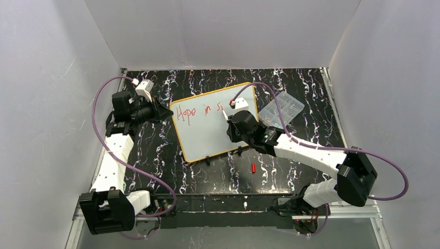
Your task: Write a sentence on the whiteboard
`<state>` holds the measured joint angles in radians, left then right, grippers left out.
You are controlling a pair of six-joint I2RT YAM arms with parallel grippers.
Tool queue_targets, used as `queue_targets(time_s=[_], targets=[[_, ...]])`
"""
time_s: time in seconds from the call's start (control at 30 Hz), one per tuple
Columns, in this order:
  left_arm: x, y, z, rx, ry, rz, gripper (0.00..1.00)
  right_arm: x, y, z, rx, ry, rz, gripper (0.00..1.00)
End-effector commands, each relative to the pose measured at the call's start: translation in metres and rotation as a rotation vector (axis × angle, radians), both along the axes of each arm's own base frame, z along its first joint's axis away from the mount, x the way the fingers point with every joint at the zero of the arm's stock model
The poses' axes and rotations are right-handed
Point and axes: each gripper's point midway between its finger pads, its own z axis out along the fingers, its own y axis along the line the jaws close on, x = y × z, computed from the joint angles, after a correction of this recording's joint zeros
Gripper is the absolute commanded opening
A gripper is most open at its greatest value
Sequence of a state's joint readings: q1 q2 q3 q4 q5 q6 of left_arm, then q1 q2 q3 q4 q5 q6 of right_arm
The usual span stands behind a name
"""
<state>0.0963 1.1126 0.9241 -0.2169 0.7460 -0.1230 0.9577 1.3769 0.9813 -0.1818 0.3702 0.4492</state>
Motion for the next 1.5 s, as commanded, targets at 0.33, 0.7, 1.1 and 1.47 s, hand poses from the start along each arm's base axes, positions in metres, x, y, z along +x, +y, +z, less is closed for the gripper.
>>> queue_targets(time_s=[0.33, 0.7, 1.1, 1.47], targets=[[-0.008, -0.007, 0.007, -0.012, -0.026, -0.044, 0.0, 0.022, 0.005, 0.032, 0.011, -0.073, -0.053, 0.01], [-0.008, -0.007, 0.008, -0.012, -0.028, -0.044, 0.0, 0.024, -0.008, 0.027, -0.006, -0.056, -0.098, 0.01], [-0.008, -0.007, 0.009, -0.012, -0.03, -0.043, 0.0, 0.006, -0.012, 0.0, -0.011, 0.025, -0.066, 0.01], [-0.009, -0.008, 0.009, -0.012, -0.03, -0.043, 0.0, 0.017, -0.006, 0.016, 0.011, -0.023, -0.076, 0.01]])
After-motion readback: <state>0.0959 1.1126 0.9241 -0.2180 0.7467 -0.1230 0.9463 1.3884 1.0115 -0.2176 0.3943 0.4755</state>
